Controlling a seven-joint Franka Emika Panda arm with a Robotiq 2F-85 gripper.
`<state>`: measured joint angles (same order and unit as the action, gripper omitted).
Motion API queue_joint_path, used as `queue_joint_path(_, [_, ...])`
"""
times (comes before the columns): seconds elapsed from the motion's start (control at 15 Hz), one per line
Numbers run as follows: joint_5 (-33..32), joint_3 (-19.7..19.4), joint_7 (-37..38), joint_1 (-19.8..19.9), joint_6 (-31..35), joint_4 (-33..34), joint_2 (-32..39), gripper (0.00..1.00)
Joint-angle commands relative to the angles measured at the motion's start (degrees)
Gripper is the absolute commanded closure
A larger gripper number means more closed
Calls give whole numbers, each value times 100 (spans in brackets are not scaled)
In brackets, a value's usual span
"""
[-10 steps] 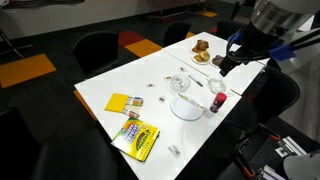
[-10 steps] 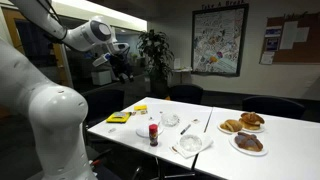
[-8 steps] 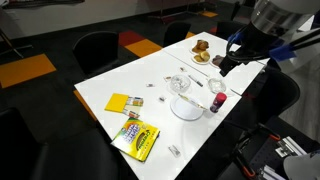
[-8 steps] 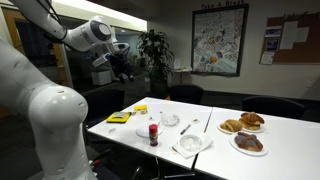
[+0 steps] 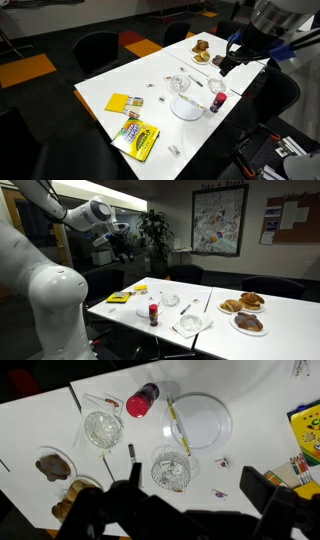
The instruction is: Put the marker on the plate
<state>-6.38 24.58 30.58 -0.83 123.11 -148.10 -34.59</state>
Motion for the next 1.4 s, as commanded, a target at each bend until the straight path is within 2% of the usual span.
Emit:
queue_joint_path(0.0, [-95,-125,72,-135,-23,11,35,0])
queue_joint_path(0.67, [-95,-125,72,-135,-23,11,35,0])
queue_joint_path(0.93, [-16,-581,-256,-95,596,-288,90,0])
queue_joint_path(1.33, [320,-1676,-1347,-44,1959,-632,720,0])
